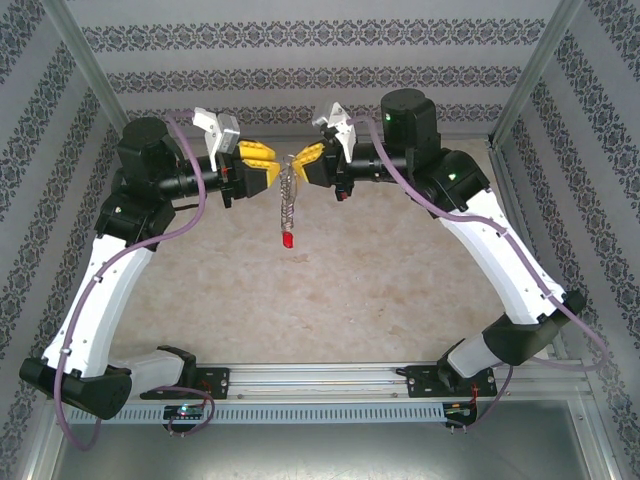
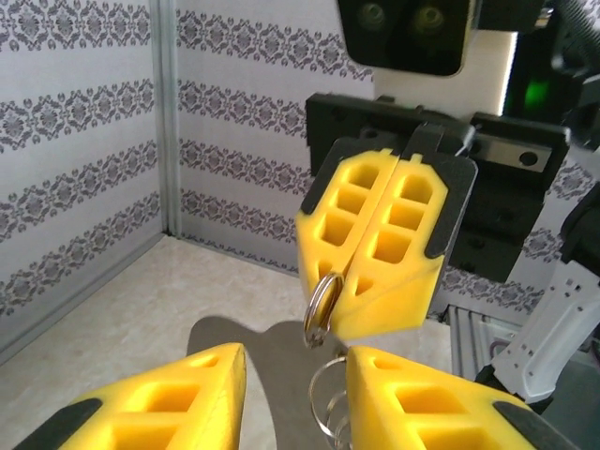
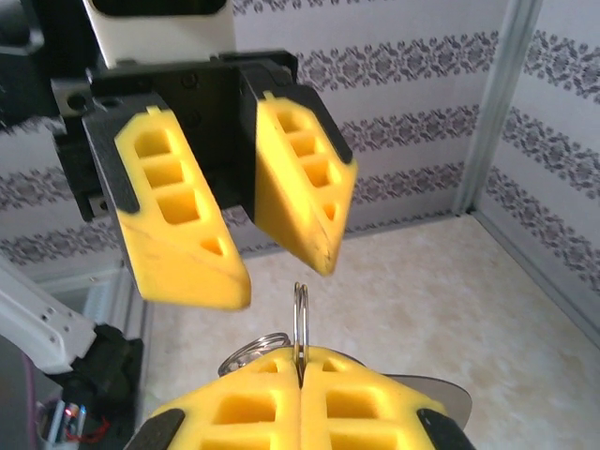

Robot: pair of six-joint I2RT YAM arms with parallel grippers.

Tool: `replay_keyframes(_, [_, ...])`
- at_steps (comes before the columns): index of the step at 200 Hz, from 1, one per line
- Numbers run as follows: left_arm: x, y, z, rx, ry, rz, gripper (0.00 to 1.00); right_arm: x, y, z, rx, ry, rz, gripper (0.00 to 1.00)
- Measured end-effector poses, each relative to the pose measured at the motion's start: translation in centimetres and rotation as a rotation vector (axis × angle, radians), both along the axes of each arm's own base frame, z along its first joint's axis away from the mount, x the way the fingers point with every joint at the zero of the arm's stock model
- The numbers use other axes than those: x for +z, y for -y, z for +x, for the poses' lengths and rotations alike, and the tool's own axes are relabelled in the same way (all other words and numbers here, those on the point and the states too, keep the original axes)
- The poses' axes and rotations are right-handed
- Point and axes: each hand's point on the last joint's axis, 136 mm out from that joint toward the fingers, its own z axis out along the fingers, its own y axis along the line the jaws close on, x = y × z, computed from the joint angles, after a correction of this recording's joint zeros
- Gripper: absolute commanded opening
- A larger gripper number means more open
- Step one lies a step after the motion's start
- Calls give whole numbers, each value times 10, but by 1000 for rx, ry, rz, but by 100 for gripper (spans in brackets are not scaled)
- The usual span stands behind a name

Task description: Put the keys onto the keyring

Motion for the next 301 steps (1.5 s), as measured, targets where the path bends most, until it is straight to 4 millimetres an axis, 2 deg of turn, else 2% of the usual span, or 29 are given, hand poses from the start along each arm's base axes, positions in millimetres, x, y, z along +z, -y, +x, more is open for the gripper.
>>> replay_keyframes(32, [-7, 0, -3, 9, -2, 46, 36, -14, 10, -1, -22, 38, -118, 0])
replay_keyframes(89, [-24, 18, -16, -54, -25, 127, 37, -51, 16, -3, -5, 26, -301, 0])
replay_keyframes(130, [-37, 27, -17, -86, -58, 155, 37, -57, 18, -9, 19, 21, -327, 0])
replay_keyframes(199, [-49, 38, -22, -137, -78, 197, 37, -56, 14, -22, 72, 8, -316, 0])
replay_keyframes(264, [-55, 40, -21, -147, -90, 213, 20, -56, 14, -25, 78, 3, -317, 0])
replay_keyframes(297, [-56, 41, -24, -158, -86, 218, 0, -56, 13, -26, 80, 4, -319, 0])
replay_keyframes(301, [-56, 41, -24, -159, -89, 218, 0, -56, 13, -25, 79, 3, -320, 0])
